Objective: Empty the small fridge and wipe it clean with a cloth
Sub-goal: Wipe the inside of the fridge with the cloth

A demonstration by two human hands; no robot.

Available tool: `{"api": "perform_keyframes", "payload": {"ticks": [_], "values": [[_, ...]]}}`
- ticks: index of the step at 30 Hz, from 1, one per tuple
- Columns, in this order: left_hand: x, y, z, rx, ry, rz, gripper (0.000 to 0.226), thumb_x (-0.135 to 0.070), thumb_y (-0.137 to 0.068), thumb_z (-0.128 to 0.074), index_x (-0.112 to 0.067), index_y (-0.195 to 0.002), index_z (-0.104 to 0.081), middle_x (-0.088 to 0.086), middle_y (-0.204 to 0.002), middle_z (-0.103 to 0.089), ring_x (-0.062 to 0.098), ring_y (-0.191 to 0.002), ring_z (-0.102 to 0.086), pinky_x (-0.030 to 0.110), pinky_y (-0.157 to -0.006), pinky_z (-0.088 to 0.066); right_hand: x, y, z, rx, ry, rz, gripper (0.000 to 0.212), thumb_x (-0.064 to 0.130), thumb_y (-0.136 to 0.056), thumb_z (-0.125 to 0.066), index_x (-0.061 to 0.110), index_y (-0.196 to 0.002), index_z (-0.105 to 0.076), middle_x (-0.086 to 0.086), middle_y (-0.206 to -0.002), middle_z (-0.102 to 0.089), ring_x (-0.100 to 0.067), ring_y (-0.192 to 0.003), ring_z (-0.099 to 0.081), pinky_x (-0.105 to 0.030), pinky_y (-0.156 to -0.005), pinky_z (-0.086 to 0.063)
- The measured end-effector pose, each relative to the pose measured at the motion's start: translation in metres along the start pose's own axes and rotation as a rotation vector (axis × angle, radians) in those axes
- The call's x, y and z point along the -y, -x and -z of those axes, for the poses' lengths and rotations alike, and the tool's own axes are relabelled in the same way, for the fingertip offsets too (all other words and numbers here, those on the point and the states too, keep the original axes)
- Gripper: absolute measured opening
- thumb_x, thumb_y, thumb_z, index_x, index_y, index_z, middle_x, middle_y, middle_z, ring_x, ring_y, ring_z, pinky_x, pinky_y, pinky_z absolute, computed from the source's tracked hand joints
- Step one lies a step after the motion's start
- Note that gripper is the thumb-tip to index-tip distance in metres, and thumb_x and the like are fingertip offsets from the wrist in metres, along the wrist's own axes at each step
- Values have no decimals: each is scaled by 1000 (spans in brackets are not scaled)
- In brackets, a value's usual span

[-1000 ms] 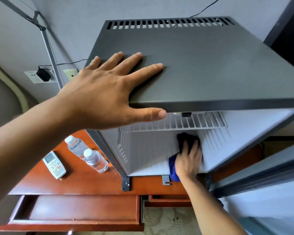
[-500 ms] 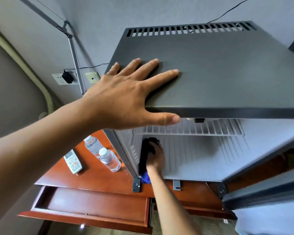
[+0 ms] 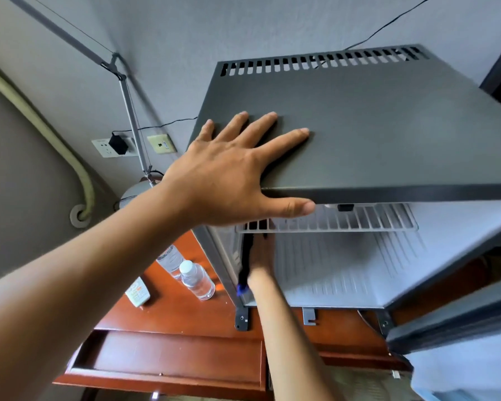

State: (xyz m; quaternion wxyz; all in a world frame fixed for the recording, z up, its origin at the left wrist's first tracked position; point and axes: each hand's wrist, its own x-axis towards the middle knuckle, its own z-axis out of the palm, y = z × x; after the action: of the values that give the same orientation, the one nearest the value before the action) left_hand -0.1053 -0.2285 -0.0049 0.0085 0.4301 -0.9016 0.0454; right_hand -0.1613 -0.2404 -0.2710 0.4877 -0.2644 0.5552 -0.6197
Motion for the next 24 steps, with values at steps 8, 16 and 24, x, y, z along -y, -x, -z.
{"api": "perform_keyframes", "payload": {"ticks": [8, 16, 24], "values": [[0, -2, 0, 16, -3, -9, 101, -104, -67, -19, -59, -154, 6, -7, -172, -4, 27, -158, -4, 62, -123, -11, 14, 40, 2, -45, -15, -25, 28, 31, -94, -49, 41, -119, -59, 8, -116, -69, -29, -121, -61, -44, -95, -52], [0, 2, 4, 46, 64, 0, 97, -102, -69, -12, -60, -154, 1, -7, -172, -4, 25, -158, -3, 61, -123, -9, 14, 91, 21, -12, 91, -88, 31, 12, -98, -51, 33, -117, -63, 5, -110, -70, 0, -92, -67, -15, -77, -51], [25, -2, 15, 116, 311, -83, 66, -64, -90, -24, -54, -155, -27, -27, -166, -12, -1, -155, -5, 51, -127, -2, 76, 128, 66, 33, -100, -14, 41, 8, -90, -54, 27, -125, -65, 5, -114, -74, -7, -103, -69, -23, -86, -53]]}}
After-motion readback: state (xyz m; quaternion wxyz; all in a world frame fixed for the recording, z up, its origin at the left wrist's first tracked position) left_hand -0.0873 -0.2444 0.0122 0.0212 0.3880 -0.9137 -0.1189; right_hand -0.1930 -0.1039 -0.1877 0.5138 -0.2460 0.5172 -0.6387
